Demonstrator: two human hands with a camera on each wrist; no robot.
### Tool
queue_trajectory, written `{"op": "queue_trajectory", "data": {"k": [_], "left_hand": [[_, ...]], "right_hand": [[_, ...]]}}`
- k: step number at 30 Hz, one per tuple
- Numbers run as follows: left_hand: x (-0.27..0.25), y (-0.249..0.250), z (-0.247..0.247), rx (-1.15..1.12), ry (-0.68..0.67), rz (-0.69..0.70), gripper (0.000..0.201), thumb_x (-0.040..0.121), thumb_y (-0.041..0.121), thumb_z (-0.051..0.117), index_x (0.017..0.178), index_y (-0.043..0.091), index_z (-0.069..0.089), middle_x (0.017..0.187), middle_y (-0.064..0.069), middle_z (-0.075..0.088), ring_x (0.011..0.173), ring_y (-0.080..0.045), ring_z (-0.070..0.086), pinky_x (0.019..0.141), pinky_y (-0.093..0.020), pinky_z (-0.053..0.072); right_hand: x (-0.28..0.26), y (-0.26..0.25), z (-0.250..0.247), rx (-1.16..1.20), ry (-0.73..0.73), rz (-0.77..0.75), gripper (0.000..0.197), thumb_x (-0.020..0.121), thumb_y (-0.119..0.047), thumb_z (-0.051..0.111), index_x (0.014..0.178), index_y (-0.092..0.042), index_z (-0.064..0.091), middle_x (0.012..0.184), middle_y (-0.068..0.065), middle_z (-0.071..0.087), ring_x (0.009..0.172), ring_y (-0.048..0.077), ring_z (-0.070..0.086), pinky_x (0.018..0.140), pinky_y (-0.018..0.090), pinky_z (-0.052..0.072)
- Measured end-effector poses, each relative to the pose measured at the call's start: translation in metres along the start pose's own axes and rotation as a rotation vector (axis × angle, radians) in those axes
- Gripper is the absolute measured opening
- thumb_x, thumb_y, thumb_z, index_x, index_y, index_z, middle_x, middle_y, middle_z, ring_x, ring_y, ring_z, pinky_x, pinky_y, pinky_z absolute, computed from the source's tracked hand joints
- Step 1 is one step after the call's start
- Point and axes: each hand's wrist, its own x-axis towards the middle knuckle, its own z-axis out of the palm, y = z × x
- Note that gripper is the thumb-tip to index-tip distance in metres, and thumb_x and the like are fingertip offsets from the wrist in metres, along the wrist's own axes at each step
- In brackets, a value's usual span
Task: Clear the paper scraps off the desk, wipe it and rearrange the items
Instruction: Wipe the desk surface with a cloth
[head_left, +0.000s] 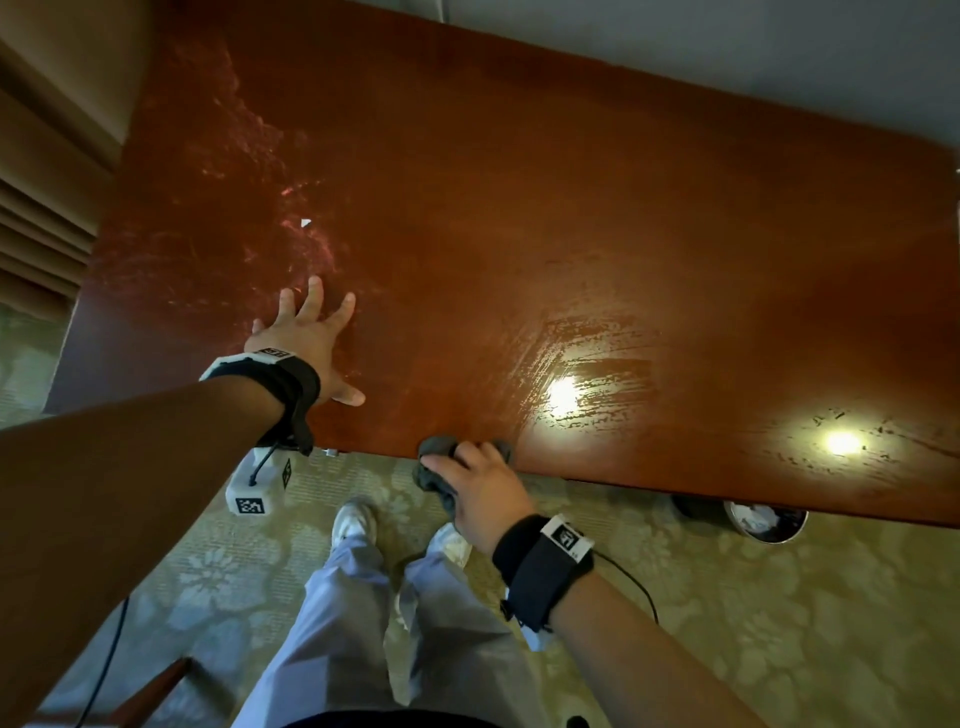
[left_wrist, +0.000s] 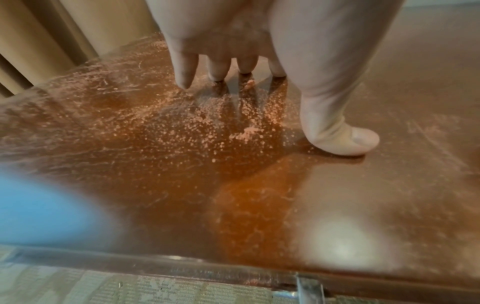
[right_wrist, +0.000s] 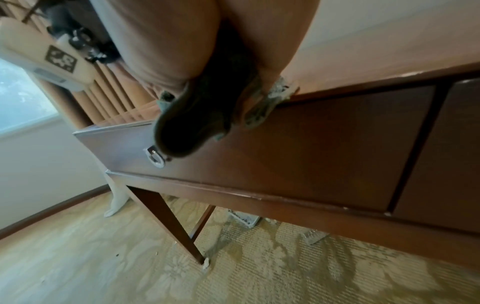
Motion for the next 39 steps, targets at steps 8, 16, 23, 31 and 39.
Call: {"op": "queue_trajectory", "data": {"k": [8,16,23,31,39], "left_hand": [[-0.002,-0.001,0.000,-0.014,0.002,0.012,0.134,0.062,0.063,0.082,0.152,0.043,-0.015,0.158,0.001,-0.033,0.149,-0.034,-0.015,0.117,-0.062,0.016],[-0.002,0.000,-0.001,-0.036,-0.005,0.010,0.133,0.063,0.061,0.083,0.152,0.044,-0.015,0.158,0.003,-0.032,0.149,-0.033,-0.016,0.116,-0.062,0.017],[-0.001,0.000,0.000,-0.027,-0.001,-0.001,0.135,0.063,0.060,0.084,0.151,0.044,-0.016,0.158,0.003,-0.033,0.149,-0.033,-0.016,0.116,-0.062,0.019],[0.000,0.001,-0.001,-0.014,-0.012,-0.005,0.135,0.063,0.061,0.083,0.151,0.043,-0.017,0.158,0.002,-0.033,0.149,-0.035,-0.016,0.116,-0.061,0.022],[-0.002,0.002,-0.001,-0.021,-0.015,-0.006,0.134,0.063,0.060,0.084,0.151,0.044,-0.017,0.157,0.003,-0.034,0.149,-0.033,-0.017,0.116,-0.061,0.022]], "right_hand": [[-0.007,0.028,-0.023,0.087,0.163,0.203,0.058,0.091,-0.010,0.055,0.140,-0.038,0.039,0.135,0.002,0.046,0.122,0.027,0.042,0.100,0.041,0.048],[-0.060,0.131,-0.069,0.295,0.483,0.740,0.052,0.089,0.000,0.057,0.136,-0.023,0.054,0.137,0.011,0.049,0.123,0.034,0.050,0.108,0.042,0.039],[-0.045,0.102,-0.047,0.329,0.496,0.740,0.056,0.089,-0.003,0.059,0.140,-0.025,0.051,0.139,0.008,0.048,0.127,0.030,0.047,0.110,0.042,0.040],[-0.003,-0.016,-0.003,0.249,0.231,0.304,0.062,0.088,-0.010,0.056,0.143,-0.033,0.041,0.130,0.005,0.046,0.117,0.028,0.039,0.099,0.041,0.043],[0.008,-0.038,0.010,0.213,0.223,0.212,0.061,0.087,-0.004,0.054,0.142,-0.028,0.041,0.124,0.010,0.046,0.112,0.032,0.041,0.092,0.045,0.047]]}}
